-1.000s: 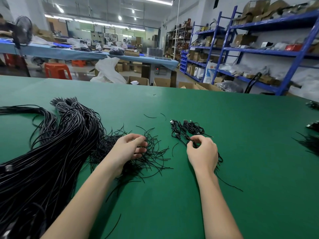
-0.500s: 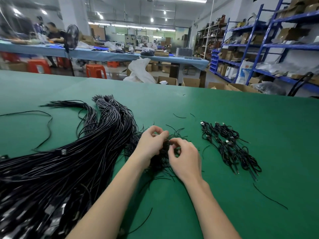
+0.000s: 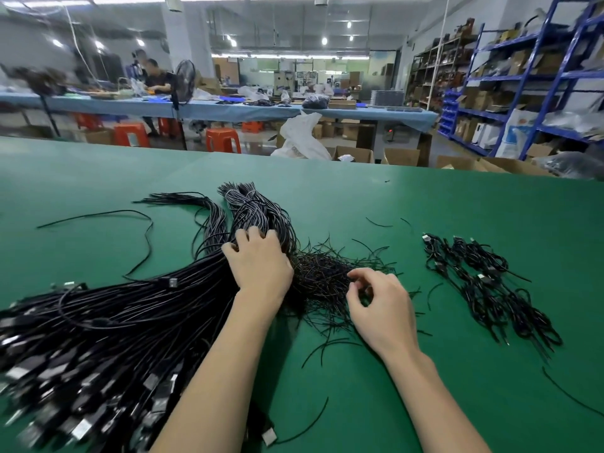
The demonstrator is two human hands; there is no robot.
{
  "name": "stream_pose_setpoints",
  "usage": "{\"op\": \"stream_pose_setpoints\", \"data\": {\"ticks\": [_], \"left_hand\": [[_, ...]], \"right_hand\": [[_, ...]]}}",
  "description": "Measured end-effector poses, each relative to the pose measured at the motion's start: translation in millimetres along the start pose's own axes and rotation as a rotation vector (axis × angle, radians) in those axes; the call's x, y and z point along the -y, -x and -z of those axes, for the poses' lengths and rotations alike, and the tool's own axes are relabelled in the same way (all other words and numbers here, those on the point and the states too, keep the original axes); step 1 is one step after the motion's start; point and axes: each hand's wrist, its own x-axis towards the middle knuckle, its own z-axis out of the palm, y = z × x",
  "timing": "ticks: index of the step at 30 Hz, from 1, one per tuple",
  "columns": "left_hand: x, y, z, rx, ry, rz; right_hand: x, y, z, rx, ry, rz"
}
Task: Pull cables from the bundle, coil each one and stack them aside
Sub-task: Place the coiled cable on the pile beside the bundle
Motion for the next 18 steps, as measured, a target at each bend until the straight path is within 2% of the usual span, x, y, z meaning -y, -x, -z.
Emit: {"op": "stream_pose_setpoints", "data": {"ticks": [7, 18], "left_hand": [[4, -1, -1, 0.131, -0.098, -0.010], [8, -4, -6, 0.160, -0.124, 0.021]], "right_hand": [[11, 5, -2, 0.004, 0.016, 0.065], [20, 9, -5, 0.050, -0.011, 0.123]]}}
